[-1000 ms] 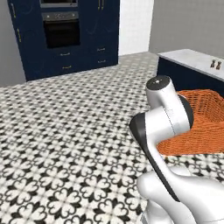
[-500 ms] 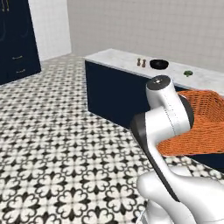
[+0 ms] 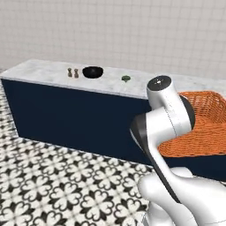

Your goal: Open the cabinet, pick up the bread from the cabinet and place it in the basket. Then move the basket to the dining counter.

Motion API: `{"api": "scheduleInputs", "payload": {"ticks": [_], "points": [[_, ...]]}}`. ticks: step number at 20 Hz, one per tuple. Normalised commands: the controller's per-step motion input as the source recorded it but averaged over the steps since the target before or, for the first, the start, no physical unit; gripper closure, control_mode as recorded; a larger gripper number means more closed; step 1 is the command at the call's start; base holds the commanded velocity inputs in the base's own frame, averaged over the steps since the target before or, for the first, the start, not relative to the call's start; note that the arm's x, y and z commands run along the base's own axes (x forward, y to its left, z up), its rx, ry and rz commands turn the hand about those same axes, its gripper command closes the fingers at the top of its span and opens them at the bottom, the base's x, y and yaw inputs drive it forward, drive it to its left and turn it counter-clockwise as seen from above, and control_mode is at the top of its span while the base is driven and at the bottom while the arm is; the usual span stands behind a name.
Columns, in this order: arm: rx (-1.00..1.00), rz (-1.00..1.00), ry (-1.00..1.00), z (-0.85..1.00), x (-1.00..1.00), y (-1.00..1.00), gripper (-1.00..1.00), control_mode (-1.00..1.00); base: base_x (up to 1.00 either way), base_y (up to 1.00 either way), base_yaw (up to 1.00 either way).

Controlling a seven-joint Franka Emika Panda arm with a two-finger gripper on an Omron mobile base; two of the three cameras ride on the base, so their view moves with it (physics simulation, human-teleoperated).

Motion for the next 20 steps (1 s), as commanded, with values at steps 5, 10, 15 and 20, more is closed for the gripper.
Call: {"api": "scheduleInputs", "payload": {"ticks": [5,10,15,20], "points": [[0.00,0.00,0.00,0.00,0.00,0.00,1.00,1.00,0.87,-0.11,-0.61],[0.00,0.00,0.00,0.00,0.00,0.00,1.00,1.00,0.97,0.06,-0.51],[0.00,0.00,0.00,0.00,0.00,0.00,1.00,1.00,0.92,0.34,-0.33],[0.00,0.00,0.00,0.00,0.00,0.00,1.00,1.00,0.72,0.31,-0.24]]}}
